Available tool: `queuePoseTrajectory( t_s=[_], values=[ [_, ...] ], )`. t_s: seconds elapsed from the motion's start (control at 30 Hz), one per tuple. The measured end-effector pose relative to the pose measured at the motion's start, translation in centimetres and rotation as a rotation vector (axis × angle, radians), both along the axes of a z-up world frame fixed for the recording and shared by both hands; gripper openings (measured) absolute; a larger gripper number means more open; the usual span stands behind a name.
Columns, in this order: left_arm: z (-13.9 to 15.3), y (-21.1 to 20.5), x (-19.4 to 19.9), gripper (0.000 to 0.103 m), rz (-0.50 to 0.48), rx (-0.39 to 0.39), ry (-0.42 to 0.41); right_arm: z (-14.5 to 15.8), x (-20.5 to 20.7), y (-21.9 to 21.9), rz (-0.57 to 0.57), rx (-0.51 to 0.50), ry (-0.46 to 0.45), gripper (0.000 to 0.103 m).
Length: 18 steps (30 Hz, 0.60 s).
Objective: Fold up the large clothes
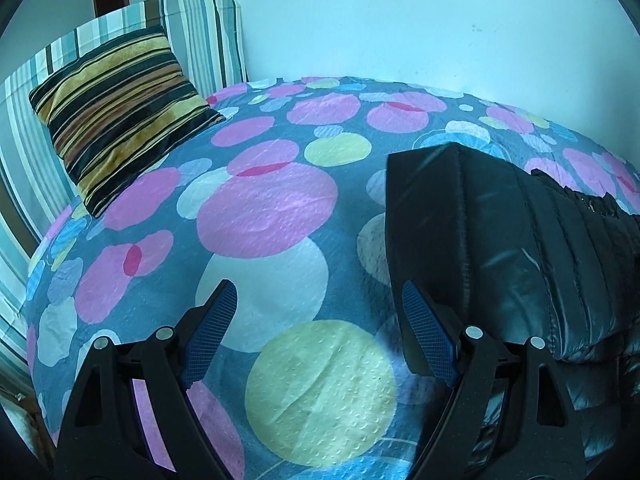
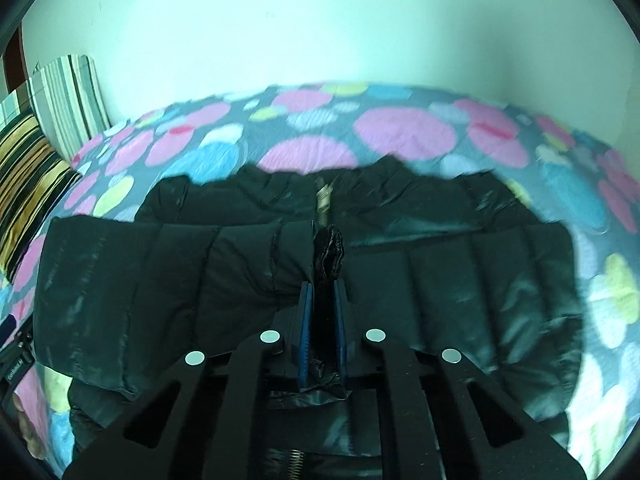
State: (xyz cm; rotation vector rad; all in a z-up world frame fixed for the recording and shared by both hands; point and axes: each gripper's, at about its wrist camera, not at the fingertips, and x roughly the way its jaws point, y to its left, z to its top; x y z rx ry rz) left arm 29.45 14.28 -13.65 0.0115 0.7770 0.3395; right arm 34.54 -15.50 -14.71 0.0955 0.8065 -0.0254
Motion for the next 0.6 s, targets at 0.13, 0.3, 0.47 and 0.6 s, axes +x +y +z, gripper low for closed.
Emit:
queuePoseTrajectory(
  t_s=[0.13,0.3,0.47,0.6],
  values=[
    [0.6,-1.4,0.8,0.085,-0.027,0.001,-0.008,1.4,-1.4,-2.8,-0.080,-0.057,-0.052,0.010],
    [1.3,-4.7,2.4,0.085,-0.099,0.043,-0.025,2.3,-2.8,-7.8,-0.190,-0.112,-0.063,0.010],
    [-0.3,-8.3,5.2,0.085,-0.159,0.123,0.033,0.2,-2.7,-11.5,-0.235,-0.094,0.027,0.010],
    [-1.9,-9.8,6.2,0.085,-0.186,0.183,0.072,-1.8,-2.6,-12.3,-0.235,-0.097,0.065,0.010]
  ],
)
